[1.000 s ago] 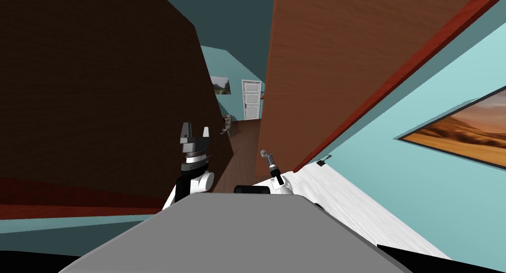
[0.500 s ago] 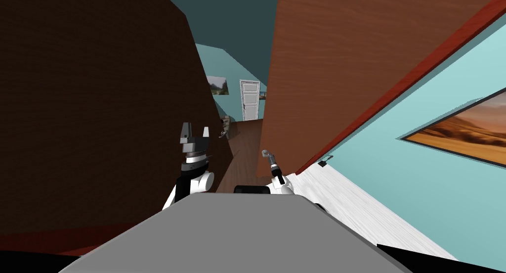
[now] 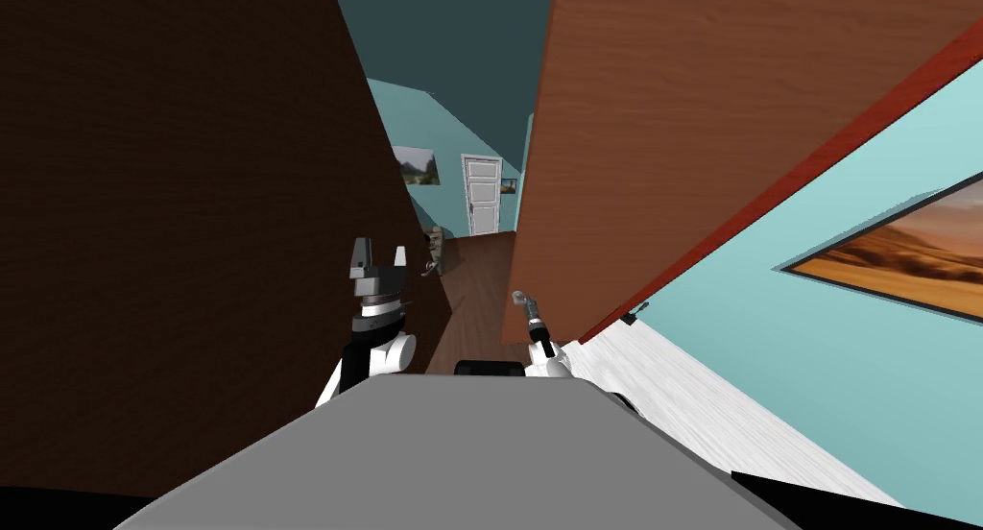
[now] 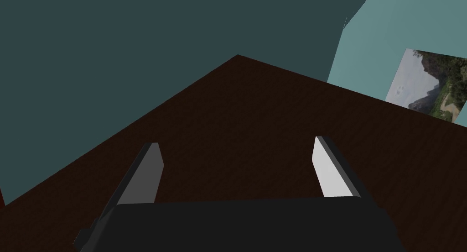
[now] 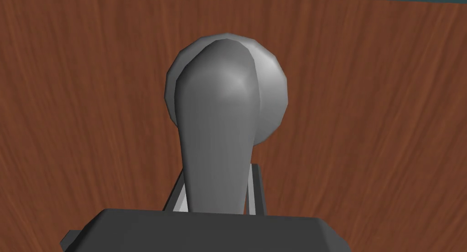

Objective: Push the door open

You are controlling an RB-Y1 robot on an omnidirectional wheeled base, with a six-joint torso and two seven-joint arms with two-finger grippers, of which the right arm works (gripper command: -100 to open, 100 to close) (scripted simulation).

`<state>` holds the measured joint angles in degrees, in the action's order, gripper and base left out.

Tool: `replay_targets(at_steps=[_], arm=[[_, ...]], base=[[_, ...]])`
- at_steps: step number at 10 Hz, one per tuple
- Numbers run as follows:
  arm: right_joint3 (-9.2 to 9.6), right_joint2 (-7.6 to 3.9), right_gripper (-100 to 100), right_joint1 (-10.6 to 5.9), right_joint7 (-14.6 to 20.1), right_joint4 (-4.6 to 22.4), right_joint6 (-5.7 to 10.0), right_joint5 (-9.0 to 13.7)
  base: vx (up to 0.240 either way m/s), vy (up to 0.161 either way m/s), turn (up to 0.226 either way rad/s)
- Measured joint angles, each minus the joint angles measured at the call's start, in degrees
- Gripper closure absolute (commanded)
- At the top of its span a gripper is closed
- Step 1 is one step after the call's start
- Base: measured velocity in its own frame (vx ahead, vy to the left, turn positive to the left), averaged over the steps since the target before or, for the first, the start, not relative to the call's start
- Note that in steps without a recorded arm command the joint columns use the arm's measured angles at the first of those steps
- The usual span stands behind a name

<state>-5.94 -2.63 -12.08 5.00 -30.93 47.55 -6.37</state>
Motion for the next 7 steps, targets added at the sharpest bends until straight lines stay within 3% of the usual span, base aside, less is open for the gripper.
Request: replay_targets(at_steps=[1, 3, 5, 7], arm=[[-0.72, 0.23, 100, 0.59, -0.6, -0.6, -0.16, 0.4], [-2.37, -0.09, 100, -1.08, -1.4, 1.7, 0.71, 1.6], [-3.15, 0.21, 100, -0.06, -1.9, -0.6, -0.45, 2.1], [-4.55, 0.41, 100, -0.44, -2.9, 0.3, -0.52, 2.9]], base=[[0.192, 0.105, -0.066], [0.137, 0.099, -0.056], [0.166, 0.11, -0.087], [0.171, 0.102, -0.07]])
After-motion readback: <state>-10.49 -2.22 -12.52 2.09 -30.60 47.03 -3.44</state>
